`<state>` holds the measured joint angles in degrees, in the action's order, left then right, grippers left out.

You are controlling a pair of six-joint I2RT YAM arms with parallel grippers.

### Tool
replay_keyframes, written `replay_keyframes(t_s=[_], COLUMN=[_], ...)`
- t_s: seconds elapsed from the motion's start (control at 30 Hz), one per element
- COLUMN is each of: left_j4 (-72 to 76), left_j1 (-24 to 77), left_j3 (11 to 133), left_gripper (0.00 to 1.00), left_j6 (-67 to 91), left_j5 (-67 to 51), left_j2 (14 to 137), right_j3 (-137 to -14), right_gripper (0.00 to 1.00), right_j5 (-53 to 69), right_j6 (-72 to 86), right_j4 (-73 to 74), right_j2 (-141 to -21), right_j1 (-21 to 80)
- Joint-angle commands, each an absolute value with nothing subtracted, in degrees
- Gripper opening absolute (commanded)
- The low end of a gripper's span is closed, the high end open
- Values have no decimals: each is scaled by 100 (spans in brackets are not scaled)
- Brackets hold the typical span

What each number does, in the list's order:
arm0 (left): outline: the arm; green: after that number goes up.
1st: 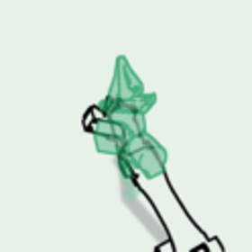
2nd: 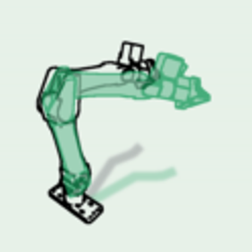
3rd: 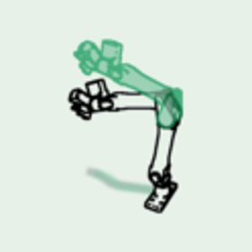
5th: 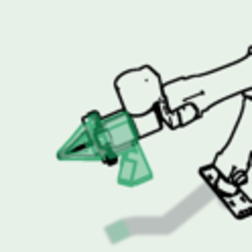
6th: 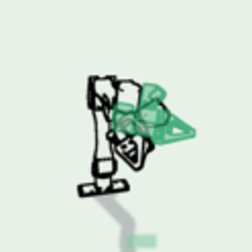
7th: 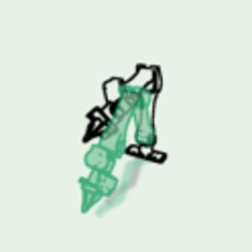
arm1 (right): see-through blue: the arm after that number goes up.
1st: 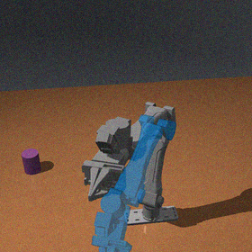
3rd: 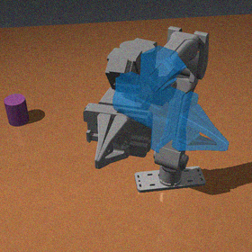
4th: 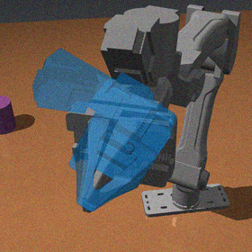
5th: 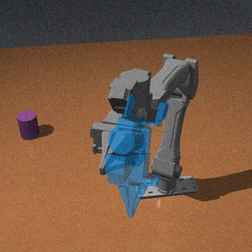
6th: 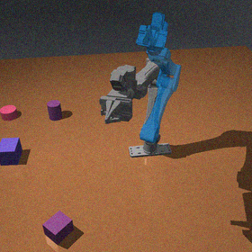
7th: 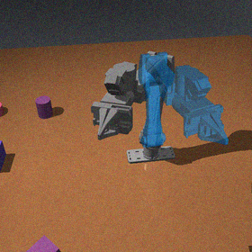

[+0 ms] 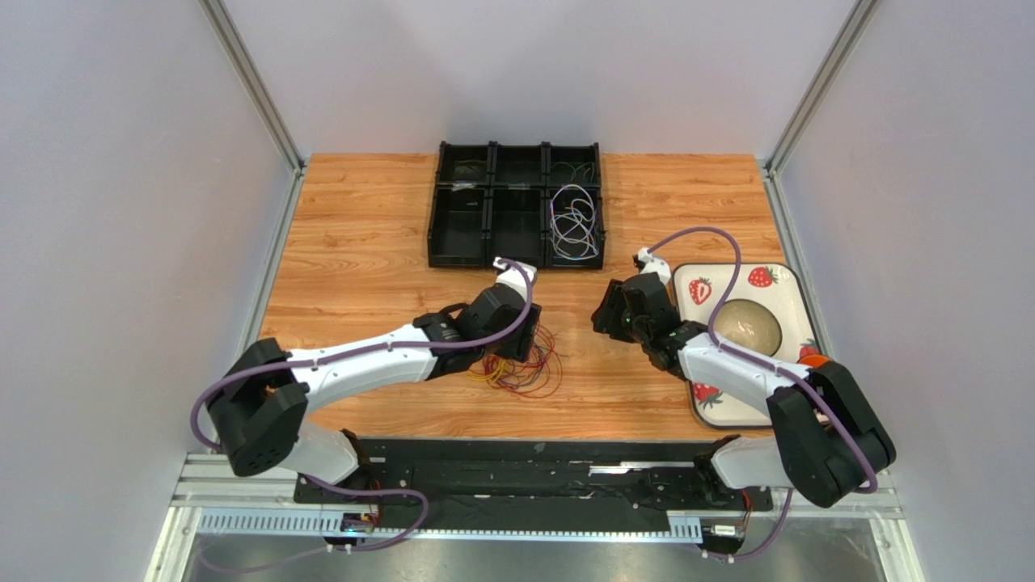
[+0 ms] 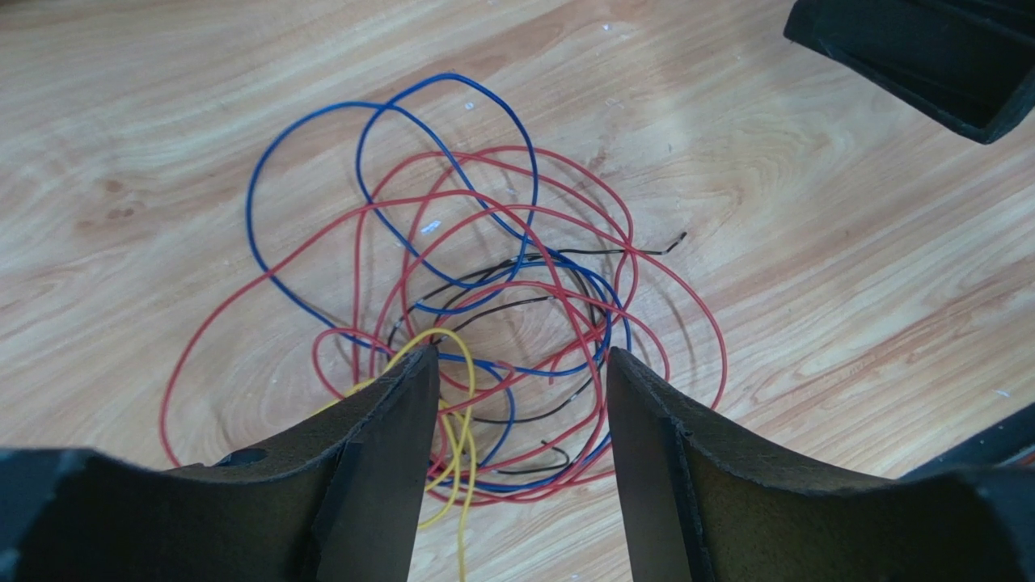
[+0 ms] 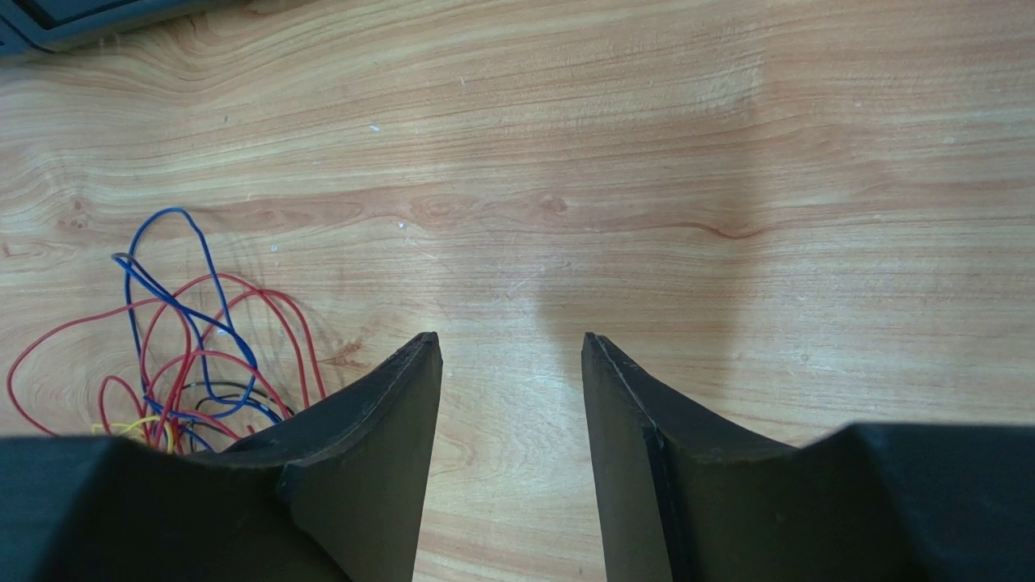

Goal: Untangle the cables

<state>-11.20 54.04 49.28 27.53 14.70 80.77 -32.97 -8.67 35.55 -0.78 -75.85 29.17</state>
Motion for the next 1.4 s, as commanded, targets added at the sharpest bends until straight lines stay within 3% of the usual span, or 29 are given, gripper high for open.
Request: replay_keyframes(t_s=[0.0, 0.8, 0.93, 1.0, 1.07, 1.1, 1.37], left_j4=[-1397, -1705, -1626, -1661, -1766, -1845, -3198], left_j1=[5555, 5977, 5977, 5977, 5977, 5968, 5977], left_j3=[5282, 5590, 5607, 5704, 5844, 5914, 7317], left_gripper=[61, 57, 48, 33, 7, 0, 0], left_j6=[3216, 3647, 3612, 3595, 3577, 3586, 3068], left_j5=[1837, 2408, 2469, 2505, 2522, 2540, 2663], left_j2=[8490, 9079, 9114, 9193, 9272, 9299, 8431], right_j3=[-3217, -3340, -3366, -3375, -3384, -3410, -3454], right_gripper=[50, 49, 49, 49, 48, 48, 47], right_j5=[-1090, -870, -861, -853, -853, -853, -826], right_j6=[3647, 3639, 3630, 3630, 3630, 3621, 3612], right_j4=[-562, -606, -589, -598, -589, -580, -562], right_j2=[-7646, -7954, -7989, -8016, -8042, -8059, -8139], right_j1=[2883, 2804, 2804, 2804, 2812, 2804, 2812])
